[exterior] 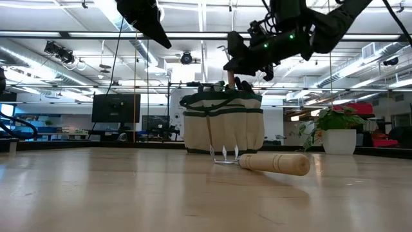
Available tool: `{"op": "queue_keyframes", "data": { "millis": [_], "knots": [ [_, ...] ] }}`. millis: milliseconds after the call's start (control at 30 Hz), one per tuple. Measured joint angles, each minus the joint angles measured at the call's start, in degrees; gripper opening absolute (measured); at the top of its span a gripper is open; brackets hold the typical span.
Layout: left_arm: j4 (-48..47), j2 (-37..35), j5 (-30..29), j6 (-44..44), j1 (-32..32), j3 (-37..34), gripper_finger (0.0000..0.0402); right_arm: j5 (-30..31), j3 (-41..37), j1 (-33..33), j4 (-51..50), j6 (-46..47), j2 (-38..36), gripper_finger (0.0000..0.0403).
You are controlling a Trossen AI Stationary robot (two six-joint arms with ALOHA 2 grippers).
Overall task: Pick & Place Garden tools in Gardening bag
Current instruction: Put the right hand cultivator into the tool bag
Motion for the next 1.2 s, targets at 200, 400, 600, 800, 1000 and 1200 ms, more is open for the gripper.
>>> {"op": "queue_keyframes", "data": {
  "millis": [200,400,600,800,1000,1200],
  "knots": [
    [0.5,0.0,0.0,0.0,0.0,0.0,0.0048,-0.2,-4.6,-1.6,8.9,1.0,0.0,0.0052],
    [0.7,0.0,0.0,0.0,0.0,0.0,0.0048,-0.2,-5.8,-2.8,10.0,1.6,0.0,0.0052],
    [0.7,0.0,0.0,0.0,0.0,0.0,0.0048,-0.2,-5.8,-2.8,14.5,1.0,0.0,0.0052],
    [0.7,0.0,0.0,0.0,0.0,0.0,0.0048,-0.2,-5.8,-2.8,14.5,0.8,1.4,0.0052],
    [0.9,0.0,0.0,0.0,0.0,0.0,0.0048,-1.5,-4.7,-2.8,18.4,0.3,6.0,0.0052],
    [0.9,0.0,0.0,0.0,0.0,0.0,0.0048,-1.5,-3.1,-2.8,19.5,-2.1,7.5,0.0052]
  ]
}}
